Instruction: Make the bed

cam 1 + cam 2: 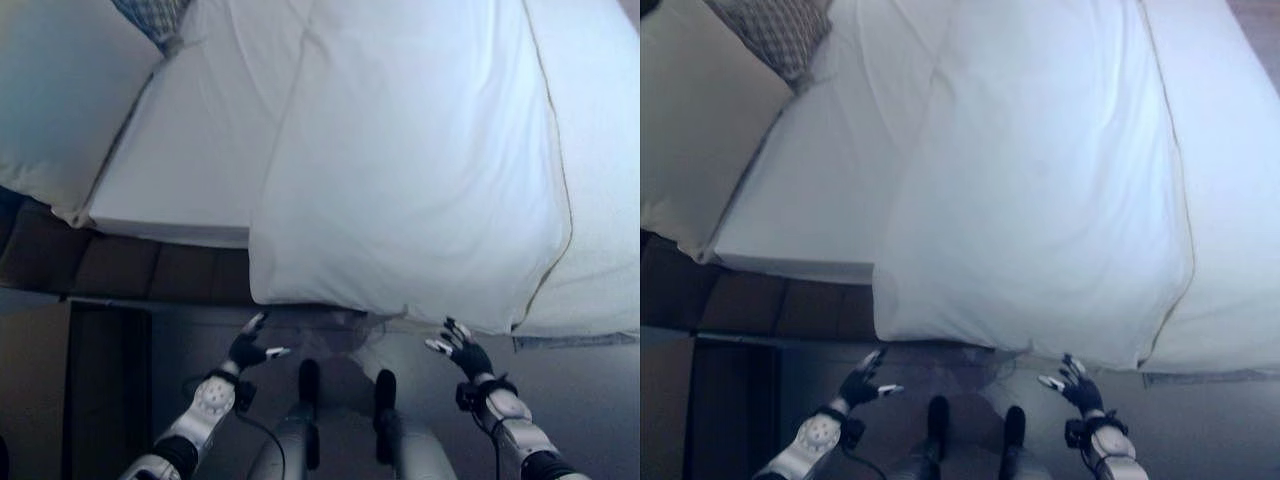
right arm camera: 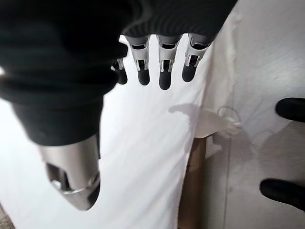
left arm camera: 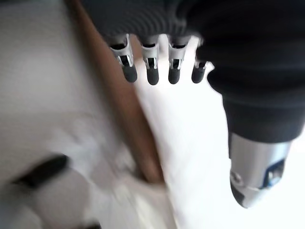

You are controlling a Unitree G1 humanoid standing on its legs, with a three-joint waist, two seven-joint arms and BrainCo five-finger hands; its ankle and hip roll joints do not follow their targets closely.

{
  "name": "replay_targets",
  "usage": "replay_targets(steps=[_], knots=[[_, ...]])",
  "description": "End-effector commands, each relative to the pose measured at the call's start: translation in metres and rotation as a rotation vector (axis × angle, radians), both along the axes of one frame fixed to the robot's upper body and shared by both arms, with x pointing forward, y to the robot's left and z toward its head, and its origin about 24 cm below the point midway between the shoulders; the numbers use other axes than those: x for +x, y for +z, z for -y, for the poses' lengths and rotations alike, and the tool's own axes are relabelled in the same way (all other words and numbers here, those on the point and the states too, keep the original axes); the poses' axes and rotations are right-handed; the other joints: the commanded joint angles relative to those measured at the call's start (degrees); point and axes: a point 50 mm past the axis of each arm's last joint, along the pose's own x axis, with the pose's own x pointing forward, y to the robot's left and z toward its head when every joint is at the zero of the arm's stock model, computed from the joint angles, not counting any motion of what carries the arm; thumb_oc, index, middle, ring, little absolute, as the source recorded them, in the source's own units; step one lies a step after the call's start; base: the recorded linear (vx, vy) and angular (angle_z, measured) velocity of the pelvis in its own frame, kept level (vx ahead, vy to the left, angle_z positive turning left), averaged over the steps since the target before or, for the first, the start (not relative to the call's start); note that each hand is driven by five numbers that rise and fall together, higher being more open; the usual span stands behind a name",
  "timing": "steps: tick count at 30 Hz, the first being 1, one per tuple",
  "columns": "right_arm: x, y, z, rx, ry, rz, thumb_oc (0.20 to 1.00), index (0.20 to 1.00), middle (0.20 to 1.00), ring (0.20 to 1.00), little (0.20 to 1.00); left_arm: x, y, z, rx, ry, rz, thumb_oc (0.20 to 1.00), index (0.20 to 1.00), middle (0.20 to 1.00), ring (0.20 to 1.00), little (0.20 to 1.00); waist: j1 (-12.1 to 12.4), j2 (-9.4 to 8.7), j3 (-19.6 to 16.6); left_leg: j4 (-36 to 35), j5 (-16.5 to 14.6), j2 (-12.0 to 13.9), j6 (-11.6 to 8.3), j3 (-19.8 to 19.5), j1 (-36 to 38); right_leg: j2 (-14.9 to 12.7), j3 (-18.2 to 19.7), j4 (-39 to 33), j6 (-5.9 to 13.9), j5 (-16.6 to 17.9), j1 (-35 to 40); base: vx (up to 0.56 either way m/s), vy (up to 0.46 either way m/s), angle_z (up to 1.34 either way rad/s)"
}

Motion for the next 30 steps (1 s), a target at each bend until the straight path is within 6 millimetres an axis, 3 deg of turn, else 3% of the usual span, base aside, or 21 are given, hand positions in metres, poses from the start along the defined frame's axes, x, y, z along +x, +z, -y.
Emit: replay_targets(steps=[1, 3, 4, 5, 7, 9, 13, 14, 17, 18, 19, 21, 25, 26, 27, 29, 30], knots=[[0.024, 0.026, -0.016, 0.061, 0.098, 0.102, 1.000, 1.000, 1.000, 1.000, 1.000, 0.019, 0.030, 0.035, -0.159, -0.163, 0.072, 1.000, 1.000, 1.000, 1.000, 1.000, -0.60, 0.08, 0.80, 6.33, -4.27, -2.55, -1.85, 1.68, -2.91, 0.02, 3.56, 0.22, 2.84, 5.31, -4.97, -0.13, -0.026, -0.09], [0.040, 0.040, -0.027, 0.100, 0.134, 0.140, 1.000, 1.000, 1.000, 1.000, 1.000, 0.035, 0.055, 0.054, -0.177, -0.242, 0.144, 1.000, 1.000, 1.000, 1.000, 1.000, -0.85, 0.23, 1.58, 7.96, -4.41, -2.43, -1.86, 2.04, -4.97, 0.21, 3.94, 1.96, 2.58, 4.97, -7.23, -0.10, -0.019, -0.09], [0.040, 0.040, -0.027, 0.100, 0.134, 0.141, 1.000, 1.000, 1.000, 1.000, 1.000, 0.035, 0.055, 0.054, -0.177, -0.242, 0.145, 1.000, 1.000, 1.000, 1.000, 1.000, -0.84, 0.22, 1.56, 8.03, -4.44, -2.43, -1.86, 2.05, -5.06, 0.21, 3.95, 2.03, 2.58, 4.94, -7.33, -0.11, -0.024, -0.07], [0.055, 0.058, -0.039, 0.106, 0.189, 0.193, 1.000, 1.000, 1.000, 1.000, 1.000, 0.045, 0.075, 0.072, -0.184, -0.328, 0.187, 1.000, 1.000, 1.000, 1.000, 1.000, -1.15, 0.30, 2.38, 10.11, -4.68, -2.40, -1.93, 2.28, -7.33, 0.27, 4.13, 4.34, 2.49, 4.50, -9.66, -0.08, -0.016, -0.01], [0.060, 0.066, -0.042, 0.104, 0.200, 0.217, 1.000, 1.000, 1.000, 1.000, 1.000, 0.050, 0.085, 0.081, -0.181, -0.368, 0.209, 1.000, 1.000, 1.000, 1.000, 1.000, -1.33, 0.36, 2.71, 11.30, -4.91, -2.27, -1.96, 2.56, -8.59, 0.21, 4.06, 5.62, 2.44, 4.08, -10.92, -0.09, -0.027, 0.05], [0.077, 0.095, -0.056, 0.183, 0.236, 0.306, 1.000, 1.000, 1.000, 1.000, 1.000, 0.061, 0.114, 0.106, -0.210, -0.463, 0.257, 1.000, 1.000, 1.000, 1.000, 1.000, -2.02, 0.47, 3.71, 16.68, -6.19, -1.76, -2.17, 3.20, -13.65, -0.06, 4.27, 11.08, 2.13, 2.64, -15.77, -0.12, -0.046, 0.08], [0.088, 0.115, -0.063, 0.211, 0.247, 0.357, 1.000, 1.000, 1.000, 1.000, 1.000, 0.069, 0.132, 0.118, -0.223, -0.480, 0.291, 1.000, 1.000, 1.000, 1.000, 1.000, -2.51, 0.41, 3.80, 21.10, -7.23, -1.17, -2.35, 3.44, -17.90, 0.05, 4.66, 14.78, 1.83, 1.83, -19.97, -0.07, -0.043, 0.07], [0.099, 0.135, -0.067, 0.200, 0.256, 0.402, 1.000, 1.000, 1.000, 1.000, 1.000, 0.077, 0.145, 0.122, -0.237, -0.455, 0.322, 1.000, 1.000, 1.000, 1.000, 1.000, -2.57, 0.48, 3.78, 23.77, -7.86, -0.74, -2.28, 3.84, -21.12, 0.12, 5.00, 17.71, 1.65, 1.46, -23.54, -0.06, -0.024, -0.04], [0.112, 0.163, -0.070, 0.184, 0.252, 0.474, 1.000, 1.000, 1.000, 1.000, 1.000, 0.091, 0.166, 0.118, -0.233, -0.361, 0.400, 1.000, 1.000, 1.000, 1.000, 1.000, -2.62, 0.13, 4.13, 26.64, -8.53, -0.23, -2.23, 4.24, -24.79, 0.45, 5.37, 19.65, 1.31, 1.14, -27.05, -0.06, -0.011, -0.12], [0.112, 0.163, -0.070, 0.184, 0.252, 0.474, 1.000, 1.000, 1.000, 1.000, 1.000, 0.091, 0.166, 0.118, -0.233, -0.361, 0.400, 1.000, 1.000, 1.000, 1.000, 1.000, -2.63, 0.14, 4.11, 26.68, -8.54, -0.23, -2.23, 4.25, -24.84, 0.45, 5.38, 19.68, 1.31, 1.14, -27.10, -0.06, -0.018, -0.13], [0.121, 0.189, -0.070, 0.126, 0.233, 0.539, 1.000, 1.000, 1.000, 1.000, 1.000, 0.102, 0.184, 0.113, -0.221, -0.271, 0.478, 1.000, 1.000, 1.000, 1.000, 1.000, -2.74, 0.01, 4.53, 28.22, -8.83, 0.13, -2.22, 4.56, -27.26, 0.59, 5.63, 20.83, 1.21, 1.11, -29.39, -0.06, -0.008, -0.12], [0.131, 0.216, -0.065, 0.067, 0.190, 0.601, 1.000, 1.000, 1.000, 1.000, 1.000, 0.111, 0.211, 0.108, -0.190, -0.182, 0.587, 1.000, 1.000, 1.000, 1.000, 1.000, -2.83, -0.11, 5.19, 29.84, -8.91, 0.37, -2.50, 4.93, -29.78, 0.69, 5.76, 21.82, 1.18, 1.09, -31.46, -0.07, -0.005, -0.11], [0.144, 0.259, -0.062, -0.104, 0.147, 0.680, 1.000, 1.000, 1.000, 1.000, 1.000, 0.125, 0.248, 0.092, -0.160, -0.061, 0.689, 1.000, 1.000, 1.000, 1.000, 1.000, -3.33, -0.43, 6.15, 32.43, -9.63, 1.04, -2.63, 5.38, -33.19, 0.94, 6.39, 24.15, 1.01, 0.76, -35.03, -0.04, 0.010, -0.13], [0.144, 0.260, -0.063, -0.105, 0.147, 0.680, 1.000, 1.000, 1.000, 1.000, 1.000, 0.125, 0.249, 0.092, -0.160, -0.061, 0.690, 1.000, 1.000, 1.000, 1.000, 1.000, -3.34, -0.42, 6.14, 32.49, -9.65, 1.05, -2.63, 5.37, -33.27, 0.94, 6.39, 24.19, 1.01, 0.74, -35.10, -0.01, -0.005, -0.15], [0.150, 0.276, -0.057, -0.197, 0.094, 0.691, 1.000, 1.000, 1.000, 1.000, 1.000, 0.131, 0.267, 0.085, -0.085, -0.004, 0.745, 1.000, 1.000, 1.000, 1.000, 1.000, -3.54, -0.34, 6.04, 33.70, -9.85, 1.18, -2.74, 5.57, -34.86, 1.05, 6.41, 25.37, 1.03, 0.51, -36.55, 0.00, -0.001, -0.10], [0.150, 0.286, -0.057, -0.225, 0.072, 0.719, 1.000, 1.000, 1.000, 1.000, 1.000, 0.132, 0.273, 0.079, -0.088, 0.022, 0.759, 1.000, 1.000, 1.000, 1.000, 1.000, -3.61, -0.28, 6.23, 34.14, -9.97, 1.12, -2.71, 5.50, -35.35, 1.22, 6.43, 25.94, 0.90, 0.22, -37.16, 0.00, -0.001, -0.03], [0.152, 0.298, -0.044, -0.220, -0.038, 0.737, 1.000, 1.000, 1.000, 1.000, 1.000, 0.136, 0.277, 0.070, -0.120, 0.088, 0.748, 1.000, 1.000, 1.000, 1.000, 1.000, -3.64, -0.03, 6.58, 34.67, -10.08, 1.02, -2.76, 5.53, -36.05, 1.25, 6.39, 26.39, 0.77, -0.18, -37.69, 0.00, 0.000, 0.00]])
